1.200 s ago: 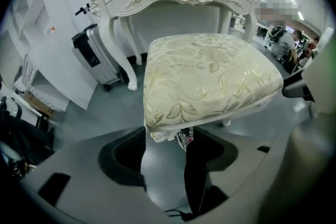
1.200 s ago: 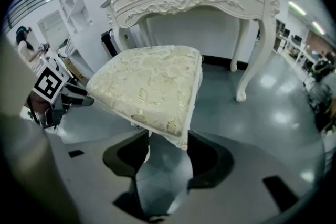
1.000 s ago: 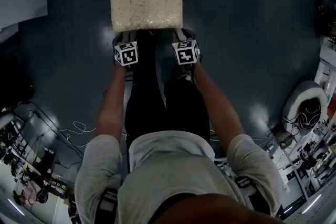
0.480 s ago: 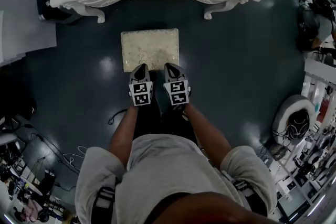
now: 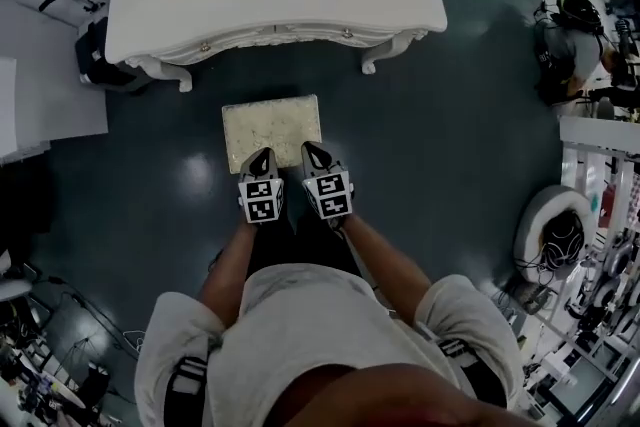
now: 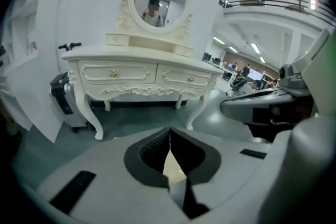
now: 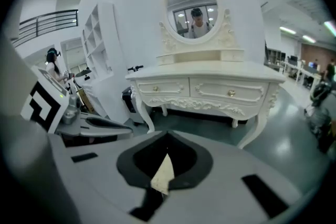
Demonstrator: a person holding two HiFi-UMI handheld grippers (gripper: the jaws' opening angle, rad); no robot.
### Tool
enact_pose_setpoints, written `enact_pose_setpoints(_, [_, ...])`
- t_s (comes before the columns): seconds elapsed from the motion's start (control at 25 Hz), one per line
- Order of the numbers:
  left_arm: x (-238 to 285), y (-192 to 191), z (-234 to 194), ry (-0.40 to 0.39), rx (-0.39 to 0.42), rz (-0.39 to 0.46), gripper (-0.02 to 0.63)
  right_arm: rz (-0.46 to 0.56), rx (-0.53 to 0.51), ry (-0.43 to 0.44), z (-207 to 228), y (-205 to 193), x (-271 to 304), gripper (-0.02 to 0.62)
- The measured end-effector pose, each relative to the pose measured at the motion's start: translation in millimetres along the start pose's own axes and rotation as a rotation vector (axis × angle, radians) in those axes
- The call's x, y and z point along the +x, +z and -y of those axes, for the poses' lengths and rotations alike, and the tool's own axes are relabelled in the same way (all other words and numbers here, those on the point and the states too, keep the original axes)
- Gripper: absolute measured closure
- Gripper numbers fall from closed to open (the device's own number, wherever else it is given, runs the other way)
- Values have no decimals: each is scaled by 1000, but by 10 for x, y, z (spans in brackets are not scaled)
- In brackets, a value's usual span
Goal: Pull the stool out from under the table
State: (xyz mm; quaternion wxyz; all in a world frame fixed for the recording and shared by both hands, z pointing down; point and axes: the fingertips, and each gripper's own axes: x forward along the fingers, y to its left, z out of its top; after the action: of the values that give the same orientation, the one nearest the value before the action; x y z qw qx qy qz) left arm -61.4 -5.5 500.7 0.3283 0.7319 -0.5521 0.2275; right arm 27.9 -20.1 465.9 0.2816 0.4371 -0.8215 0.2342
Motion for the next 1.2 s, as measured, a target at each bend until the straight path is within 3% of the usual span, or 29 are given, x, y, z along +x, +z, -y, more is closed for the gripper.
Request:
enact_pose_setpoints(0.16, [-343, 29, 339, -4, -24, 38, 598, 55, -110, -9, -26, 82, -430, 580])
enact_pose_setpoints(0.36, [-716, 293, 948, -38, 70, 115, 598, 92, -149, -3, 71, 223, -1161, 581])
enact_pose_setpoints(0.56, [-1144, 570, 1341, -55, 114, 206, 598, 130, -176, 23, -32, 290, -1627, 581])
enact_pose_setpoints(0.76, [-1597, 662, 1633, -59, 63, 272, 598, 233, -234, 32, -182, 563, -2157, 581])
enact_pose_setpoints(0.96, [-1867, 653, 1938, -96, 56, 298, 598, 323, -275, 39, -262, 608, -2627, 581])
enact_pose_setpoints(1.2, [-1937, 552, 2142, -106, 86, 295, 598, 339, -243, 13, -175, 400, -2823, 581])
